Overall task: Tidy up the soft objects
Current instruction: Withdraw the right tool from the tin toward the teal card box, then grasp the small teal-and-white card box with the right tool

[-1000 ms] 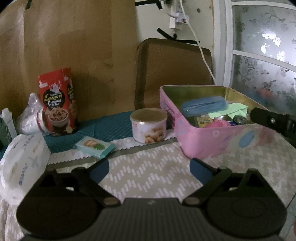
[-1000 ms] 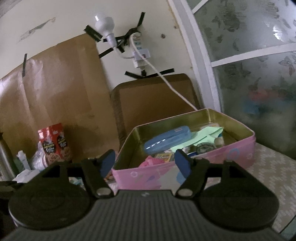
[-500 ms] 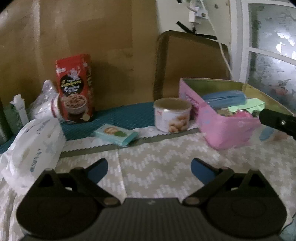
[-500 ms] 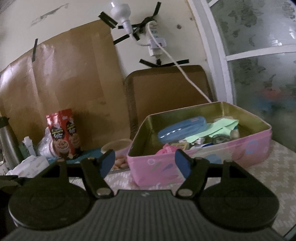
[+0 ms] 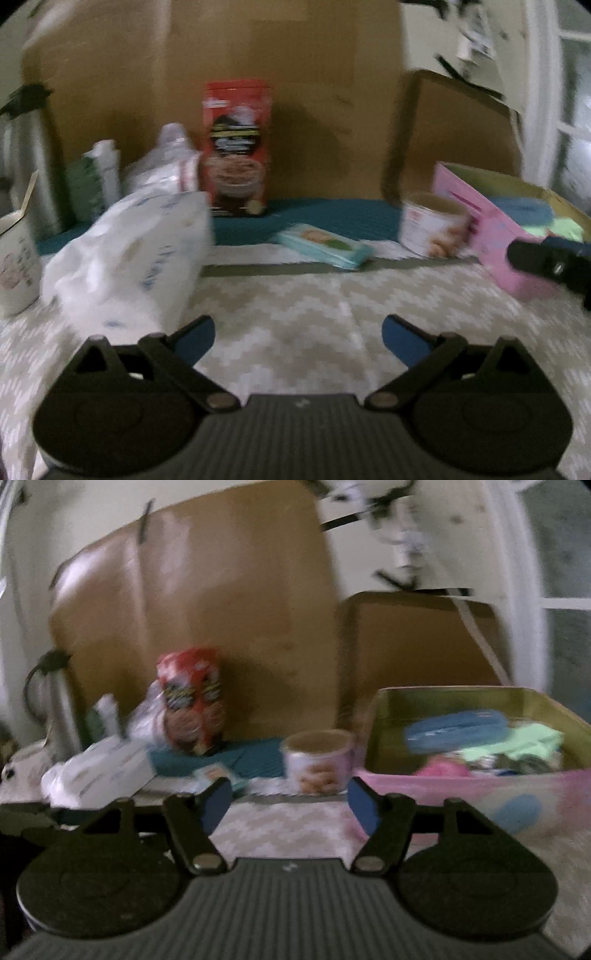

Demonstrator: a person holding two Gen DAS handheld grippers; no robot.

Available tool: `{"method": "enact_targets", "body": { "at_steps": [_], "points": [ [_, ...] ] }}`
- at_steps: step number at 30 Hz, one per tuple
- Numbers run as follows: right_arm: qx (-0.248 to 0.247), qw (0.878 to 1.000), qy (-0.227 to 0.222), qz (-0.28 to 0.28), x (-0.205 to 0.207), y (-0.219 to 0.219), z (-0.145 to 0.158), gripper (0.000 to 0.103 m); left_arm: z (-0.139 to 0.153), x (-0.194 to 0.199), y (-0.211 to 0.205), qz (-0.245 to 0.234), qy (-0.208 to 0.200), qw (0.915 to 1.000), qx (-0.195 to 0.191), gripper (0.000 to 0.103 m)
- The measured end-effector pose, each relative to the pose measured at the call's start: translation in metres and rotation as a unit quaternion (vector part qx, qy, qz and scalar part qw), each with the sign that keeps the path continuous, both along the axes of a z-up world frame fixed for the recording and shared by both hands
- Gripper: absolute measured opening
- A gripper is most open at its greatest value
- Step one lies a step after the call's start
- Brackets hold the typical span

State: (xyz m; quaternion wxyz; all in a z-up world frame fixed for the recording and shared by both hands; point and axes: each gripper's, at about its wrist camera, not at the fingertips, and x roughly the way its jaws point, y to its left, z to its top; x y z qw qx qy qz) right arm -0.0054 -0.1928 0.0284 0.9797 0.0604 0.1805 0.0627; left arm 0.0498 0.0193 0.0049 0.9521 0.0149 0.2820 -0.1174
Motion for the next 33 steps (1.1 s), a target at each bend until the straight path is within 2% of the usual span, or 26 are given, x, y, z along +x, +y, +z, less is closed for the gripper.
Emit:
{"method": "enact_targets", "body": {
  "at_steps": [2,4,8,14,16,17,18,19,22,25,27,31,33],
  "points": [
    [-0.017,0.999,0.006,0.033,0.012,0.012,-0.001,0.06,-0.002,0.003,0.012,0.02,0.003,0.9996,-0.018,0.1],
    [-0.035,0.997,0.014,0.061,0.027,0.024,-0.004,0.056,-0.004,0.008,0.026,0.031,0.016,0.9978,-0.057,0.1],
    [-0.069,0.992,0.033,0.102,0.067,0.043,-0.012,0.056,-0.007,0.015,0.044,0.041,0.028,0.9924,-0.112,0.1],
    [-0.081,0.983,0.101,0.131,0.149,0.056,-0.032,0.057,-0.007,0.015,0.043,0.045,0.02,0.9921,-0.116,0.1],
    [-0.077,0.977,0.137,0.147,0.169,0.058,-0.041,0.061,-0.008,0.015,0.043,0.045,0.02,0.9921,-0.116,0.1],
    [-0.065,0.977,0.139,0.148,0.174,0.057,-0.041,0.062,-0.008,0.015,0.043,0.045,0.02,0.992,-0.116,0.1],
    [-0.063,0.976,0.146,0.151,0.176,0.058,-0.04,0.059,-0.008,0.015,0.044,0.045,0.02,0.992,-0.116,0.1],
    [-0.07,0.976,0.144,0.148,0.176,0.059,-0.039,0.05,-0.008,0.015,0.044,0.045,0.02,0.9921,-0.116,0.1],
    [-0.074,0.976,0.143,0.148,0.159,0.054,-0.037,0.046,-0.008,0.015,0.044,0.045,0.021,0.9919,-0.117,0.1],
    [-0.074,0.975,0.138,0.157,0.119,0.044,-0.036,0.046,-0.009,0.018,0.045,0.04,0.028,0.991,-0.124,0.1],
    [-0.057,0.975,0.142,0.159,0.093,0.031,-0.036,0.046,-0.01,0.019,0.048,0.034,0.034,0.9899,-0.133,0.1],
    [0.057,0.974,0.161,0.147,0.031,-0.014,-0.036,0.046,-0.009,0.021,0.041,-0.007,0.06,0.9875,-0.146,0.096],
    [0.111,0.97,0.17,0.133,0.006,-0.034,-0.042,0.046,-0.01,0.019,0.031,-0.04,0.092,0.9785,-0.18,0.094]
  ]
}}
